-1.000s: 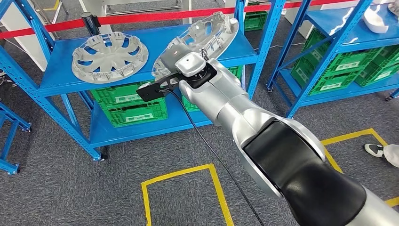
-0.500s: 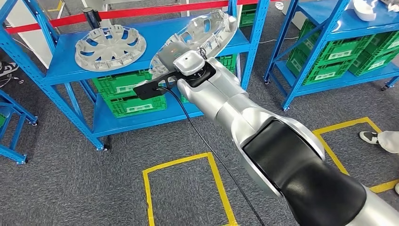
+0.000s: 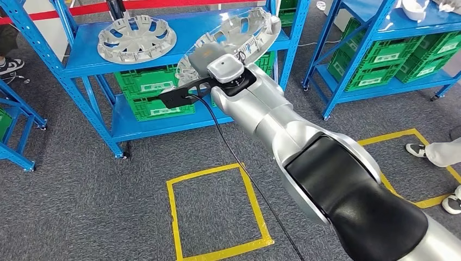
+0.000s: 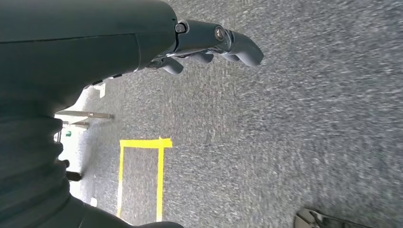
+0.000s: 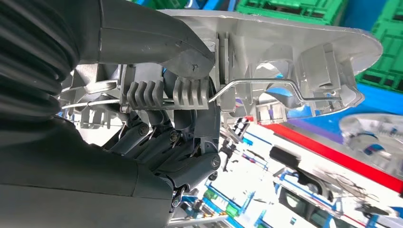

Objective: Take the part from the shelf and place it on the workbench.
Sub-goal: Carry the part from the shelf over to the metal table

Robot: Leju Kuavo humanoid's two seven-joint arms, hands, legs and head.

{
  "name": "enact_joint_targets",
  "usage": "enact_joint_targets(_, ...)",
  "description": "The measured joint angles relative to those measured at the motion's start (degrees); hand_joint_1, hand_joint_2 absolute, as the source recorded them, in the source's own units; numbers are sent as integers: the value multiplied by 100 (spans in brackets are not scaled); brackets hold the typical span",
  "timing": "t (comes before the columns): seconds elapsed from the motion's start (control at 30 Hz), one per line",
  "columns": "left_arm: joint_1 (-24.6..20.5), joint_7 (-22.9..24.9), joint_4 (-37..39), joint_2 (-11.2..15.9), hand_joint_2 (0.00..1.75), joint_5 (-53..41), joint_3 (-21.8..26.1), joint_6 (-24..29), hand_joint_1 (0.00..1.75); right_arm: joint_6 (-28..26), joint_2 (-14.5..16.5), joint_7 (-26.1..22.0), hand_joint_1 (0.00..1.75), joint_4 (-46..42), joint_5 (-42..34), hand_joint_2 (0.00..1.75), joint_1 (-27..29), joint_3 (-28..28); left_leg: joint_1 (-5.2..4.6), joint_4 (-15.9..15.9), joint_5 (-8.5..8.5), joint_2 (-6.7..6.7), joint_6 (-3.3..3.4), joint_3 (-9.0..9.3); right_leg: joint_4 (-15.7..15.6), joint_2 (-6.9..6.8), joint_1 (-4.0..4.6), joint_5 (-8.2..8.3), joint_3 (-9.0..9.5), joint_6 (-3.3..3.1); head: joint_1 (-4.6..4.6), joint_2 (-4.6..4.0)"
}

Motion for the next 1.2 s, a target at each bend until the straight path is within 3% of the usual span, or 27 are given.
enact_joint_targets(0.03, -1, 1, 1, -4, 175, -7, -1, -5, 0, -5, -5, 4, 173, -4, -3, 175, -9, 0, 6, -24, 68, 7, -32, -19, -297, 1, 25, -87, 181, -32, 3, 0)
enact_joint_targets(0.07, 0, 1, 1, -7, 175, -14, -1, -9, 0, -10, -13, 8, 173, -8, -3, 175, -15, -1, 10, -64, 143, 15, -70, -32, -471, 0, 40, -126, 249, -43, 7, 0)
enact_joint_targets(0.13, 7, 0, 3, -1, 175, -31, -2, -15, 0, -18, -31, 15, 173, -7, -1, 175, -14, 0, 16, -133, 224, 17, -140, -63, -565, -12, 23, 18, 177, -74, 16, 0)
enact_joint_targets(0.17, 14, -2, 5, 3, 175, -38, -2, -16, 0, -20, -40, 19, 173, -7, -1, 175, -11, 0, 15, -89, 121, 10, -171, -104, -604, -23, 2, 102, 131, -105, 13, 0)
enact_joint_targets(0.2, 22, -1, 6, 8, 175, -44, -2, -16, 0, -22, -45, 20, 173, -6, -1, 175, -9, 1, 15, 68, -102, 2, -202, -160, -639, -34, -21, 192, 71, -133, 9, 0)
enact_joint_targets(0.27, 32, -7, 7, 18, 175, -53, -3, -17, 0, -12, -56, 32, 173, -6, -5, 175, -2, 0, 33, 733, -715, -4, -262, -292, -647, -39, -38, 348, -85, -162, 1, 0)
enact_joint_targets(0.3, 33, -10, 7, 25, 175, -58, -3, -17, 0, -3, -65, 40, 173, -5, -10, 175, 8, 0, 39, 1121, -898, -3, -291, -333, -637, -40, -42, 421, -179, -157, -1, 0)
enact_joint_targets(0.33, 33, -15, 7, 33, 175, -63, -4, -19, 0, 7, -75, 48, 173, -3, -18, 175, 20, -1, 44, 1411, -943, -2, -315, -334, -622, -41, -46, 488, -273, -150, -1, 0)
enact_joint_targets(0.37, 32, -17, 7, 41, 175, -66, -4, -22, 0, 14, -86, 51, 173, -1, -25, 175, 28, 0, 47, 1540, -857, -2, -331, -268, -601, -43, -53, 549, -370, -138, -1, 0)
enact_joint_targets(0.4, 31, -18, 7, 49, 175, -70, -5, -26, 0, 16, -97, 51, 173, 2, -32, 175, 32, 0, 52, 1481, -705, -1, -341, -115, -573, -43, -62, 608, -468, -120, -1, 0)
enact_joint_targets(0.43, 28, -19, 6, 55, 175, -72, -7, -29, 0, 18, -105, 49, 173, 2, -36, 175, 32, -1, 58, 1211, -607, -2, -345, 141, -539, -42, -72, 658, -559, -96, -1, 0)
enact_joint_targets(0.5, 17, -28, 5, 61, 175, -84, -14, -44, 0, 20, -128, 13, 173, 1, -37, 175, 22, -1, 44, 425, -691, -12, -317, 738, -475, -45, -76, 751, -716, -36, -4, 0)
enact_joint_targets(0.53, 12, -32, 5, 61, 175, -95, -19, -55, 0, 20, -145, -27, 173, 1, -36, 175, 19, -1, 31, 115, -798, -21, -282, 929, -459, -51, -73, 804, -765, -6, -3, 0)
enact_joint_targets(0.57, 9, -35, 6, 61, 175, -108, -24, -67, 0, 19, -164, -75, 173, 1, -35, 175, 19, -1, 11, -47, -866, -30, -236, 1001, -467, -57, -70, 863, -800, 20, -3, 0)
enact_joint_targets(0.63, 15, -33, 8, 60, 175, -127, -31, -88, 0, 13, -210, -152, 173, 3, -33, 175, 29, -1, 14, -117, -802, -25, -123, 936, -490, -57, -73, 945, -856, 77, -3, 0)
enact_joint_targets(0.67, 20, -31, 9, 62, 175, -133, -32, -95, 0, 8, -231, -173, 173, 4, -26, 175, 34, 0, 23, -129, -744, -15, -70, 893, -442, -47, -77, 869, -898, 110, 2, 0)
enact_joint_targets(0.7, 23, -28, 9, 65, 175, -137, -33, -99, 0, 2, -252, -184, 173, 4, -16, 175, 37, 0, 35, -142, -682, -3, -18, 842, -269, -37, -84, 678, -965, 146, 9, 0)
enact_joint_targets(0.77, 25, -23, 9, 73, 175, -142, -33, -100, 0, -9, -284, -202, 173, 5, 10, 175, 39, 1, 41, -138, -575, 5, 42, 718, 406, -20, -101, 115, -1146, 202, 24, 0)
enact_joint_targets(0.8, 24, -21, 9, 74, 175, -143, -33, -100, 0, -13, -298, -209, 173, 5, 20, 175, 41, 1, 40, -126, -526, 5, 53, 648, 794, -18, -106, -99, -1227, 218, 25, 0)
enact_joint_targets(0.83, 24, -19, 9, 74, 175, -143, -33, -100, 0, -17, -309, -214, 173, 5, 28, 175, 46, 1, 40, -111, -479, 5, 53, 578, 1062, -16, -110, -180, -1251, 225, 25, 0)
enact_joint_targets(0.87, 24, -16, 9, 75, 175, -142, -33, -99, 0, -22, -315, -219, 173, 5, 34, 175, 52, 1, 40, -94, -438, 6, 47, 511, 1154, -16, -112, -142, -1193, 225, 26, 0)
enact_joint_targets(0.9, 24, -15, 9, 75, 175, -142, -33, -99, 0, -27, -319, -221, 173, 5, 40, 175, 56, 1, 40, -77, -399, 6, 35, 447, 1039, -16, -115, -20, -1035, 217, 26, 0)
enact_joint_targets(0.97, 21, -14, 9, 75, 175, -140, -33, -99, 0, -38, -319, -225, 173, 4, 48, 175, 58, 1, 38, -47, -329, 7, -7, 336, 337, -5, -115, 173, -496, 180, 26, 0)
enact_joint_targets(1.03, 16, -13, 9, 74, 175, -139, -33, -98, 0, -51, -319, -226, 173, 3, 51, 175, 64, 1, 35, -40, -248, 12, -74, 264, -308, 23, -89, 147, -104, 128, 21, 0)
enact_joint_targets(1.07, 15, -12, 9, 74, 175, -139, -33, -98, 0, -58, -322, -226, 173, 2, 53, 175, 70, 1, 37, -57, -198, 14, -111, 243, -433, 36, -71, 110, -57, 103, 22, 0)
enact_joint_targets(1.13, 21, -11, 10, 75, 175, -135, -34, -97, 0, -66, -328, -225, 173, 3, 62, 175, 83, 1, 44, -101, -117, 4, -185, 207, -493, 26, -70, 189, -102, 37, 25, 0)
enact_joint_targets(1.2, 30, -10, 11, 79, 175, -127, -35, -93, 0, -67, -328, -226, 173, 3, 72, 175, 86, 1, 38, -19, -259, -11, -244, 133, -545, 5, -96, 289, -160, -41, 18, 0)
